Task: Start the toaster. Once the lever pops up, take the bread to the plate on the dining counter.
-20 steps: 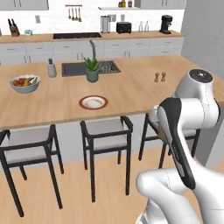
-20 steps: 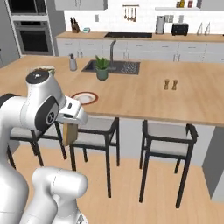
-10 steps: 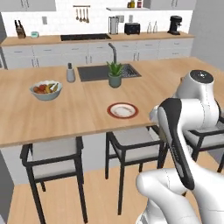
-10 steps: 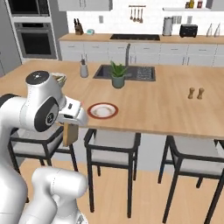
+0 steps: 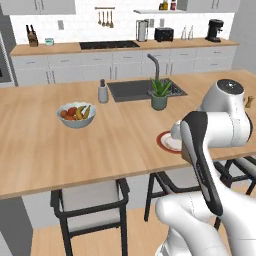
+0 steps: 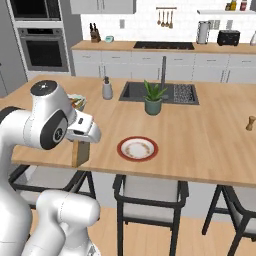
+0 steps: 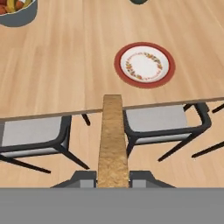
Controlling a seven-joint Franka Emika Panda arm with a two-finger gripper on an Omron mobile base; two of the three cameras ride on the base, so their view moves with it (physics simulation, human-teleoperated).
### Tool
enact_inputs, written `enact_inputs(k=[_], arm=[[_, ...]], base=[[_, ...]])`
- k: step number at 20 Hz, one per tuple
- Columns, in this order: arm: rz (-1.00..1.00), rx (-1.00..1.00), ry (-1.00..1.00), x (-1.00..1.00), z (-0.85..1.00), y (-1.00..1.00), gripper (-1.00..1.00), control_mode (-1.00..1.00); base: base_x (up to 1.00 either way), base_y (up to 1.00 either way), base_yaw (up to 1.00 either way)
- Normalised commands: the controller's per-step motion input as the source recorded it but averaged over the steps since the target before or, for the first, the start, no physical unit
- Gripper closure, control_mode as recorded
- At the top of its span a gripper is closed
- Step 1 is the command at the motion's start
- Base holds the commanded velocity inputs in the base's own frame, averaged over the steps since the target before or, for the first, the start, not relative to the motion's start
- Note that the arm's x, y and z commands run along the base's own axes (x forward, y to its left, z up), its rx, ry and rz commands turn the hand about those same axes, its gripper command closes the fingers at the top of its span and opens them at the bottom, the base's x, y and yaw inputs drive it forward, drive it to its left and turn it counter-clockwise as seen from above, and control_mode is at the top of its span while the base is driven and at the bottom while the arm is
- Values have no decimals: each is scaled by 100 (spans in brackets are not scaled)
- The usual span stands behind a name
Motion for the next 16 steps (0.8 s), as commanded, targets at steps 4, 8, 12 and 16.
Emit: enact_inputs(k=[4,8,12,16], arm=[[0,0,0,0,0,0,100,100],[0,0,0,0,0,0,100,100],[-4,0,0,7,0,-2,100,-100],[-2,0,0,53,-17,-8,100,-100]], base=[[57,21,0],[39,-13,0],[7,-8,-2],[0,0,0]])
